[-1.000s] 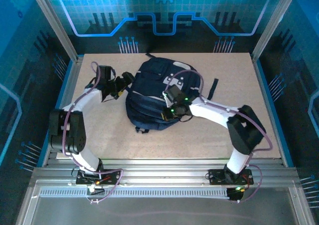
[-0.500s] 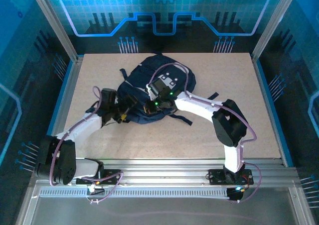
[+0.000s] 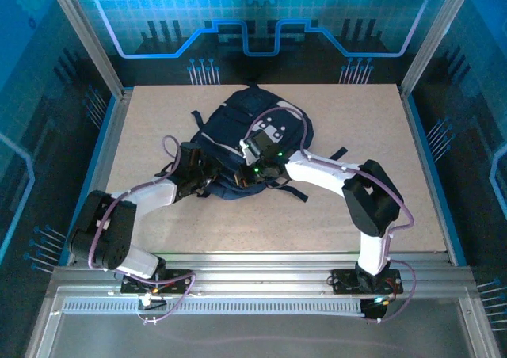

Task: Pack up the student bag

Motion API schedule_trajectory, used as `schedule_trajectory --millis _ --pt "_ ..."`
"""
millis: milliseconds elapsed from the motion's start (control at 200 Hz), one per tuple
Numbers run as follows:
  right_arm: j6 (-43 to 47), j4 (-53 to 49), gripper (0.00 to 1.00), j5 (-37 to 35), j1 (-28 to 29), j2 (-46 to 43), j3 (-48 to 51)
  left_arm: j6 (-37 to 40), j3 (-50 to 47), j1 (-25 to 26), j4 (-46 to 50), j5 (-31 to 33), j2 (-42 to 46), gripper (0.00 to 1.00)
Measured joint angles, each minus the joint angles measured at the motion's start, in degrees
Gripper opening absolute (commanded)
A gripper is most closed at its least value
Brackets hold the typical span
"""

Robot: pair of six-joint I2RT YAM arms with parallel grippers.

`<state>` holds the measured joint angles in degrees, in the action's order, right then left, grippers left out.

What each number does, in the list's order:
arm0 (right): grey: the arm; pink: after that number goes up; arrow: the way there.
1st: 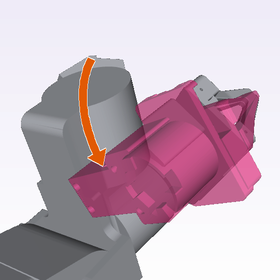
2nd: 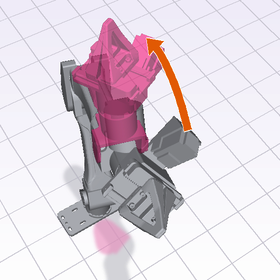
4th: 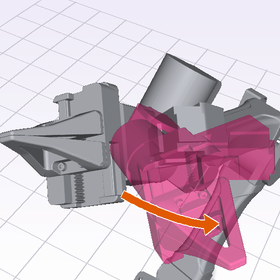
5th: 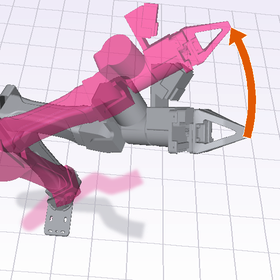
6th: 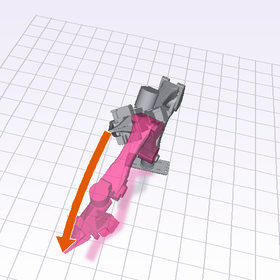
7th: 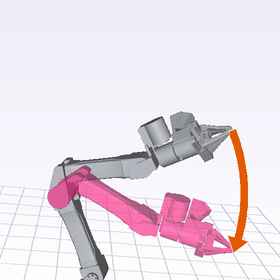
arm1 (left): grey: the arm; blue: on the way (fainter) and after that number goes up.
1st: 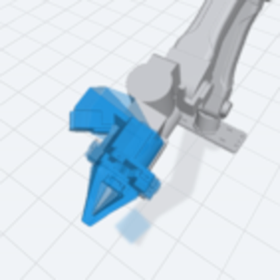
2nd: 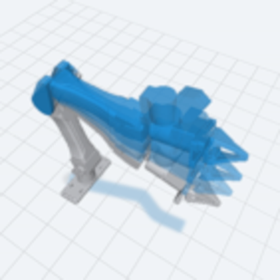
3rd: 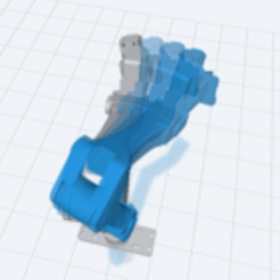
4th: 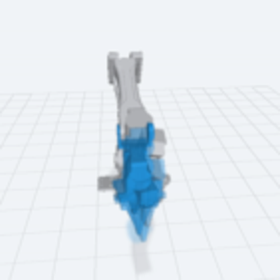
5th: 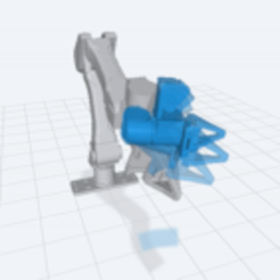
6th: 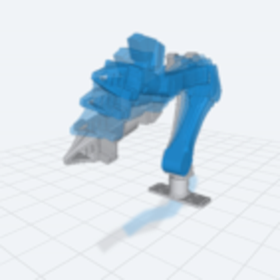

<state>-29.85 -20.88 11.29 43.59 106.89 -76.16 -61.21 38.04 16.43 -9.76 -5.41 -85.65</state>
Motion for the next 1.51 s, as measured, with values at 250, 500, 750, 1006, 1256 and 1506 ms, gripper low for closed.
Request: schedule_trajectory --millis 250,500,750,1006,1256,1506 --pt "12.04 -8.28 0.0 -3.89 -3.96 -0.94 0.07 0.59 0.07 0.2 -0.98 -0.2 -0.46 0.0" --pt "20.57 -13.0 0.0 -10.36 -9.49 -1.29 -2.84 1.79 0.07 0.44 -0.2 -1.05 2.16 0.0" --pt "21.35 -15.54 0.07 -11.72 -11.61 -1.44 -6.45 3.43 2.54 1.01 0.59 -2.29 2.99 0.36" --pt "19.98 -12.5 0.71 -15.08 -20.94 -9.73 -0.5 12.48 11.19 -3.72 14.82 1.55 5.88 0.99" --pt "19.63 -1.14 0.72 -22.95 -32.57 -19.61 13.92 28.72 14.62 -12.13 19.71 12.66 11.65 0.99" --pt "23.08 21.35 0.73 -27.87 -38.93 -20.0 34.29 46.95 4.85 -13.0 8.92 26.16 9.62 0.99"
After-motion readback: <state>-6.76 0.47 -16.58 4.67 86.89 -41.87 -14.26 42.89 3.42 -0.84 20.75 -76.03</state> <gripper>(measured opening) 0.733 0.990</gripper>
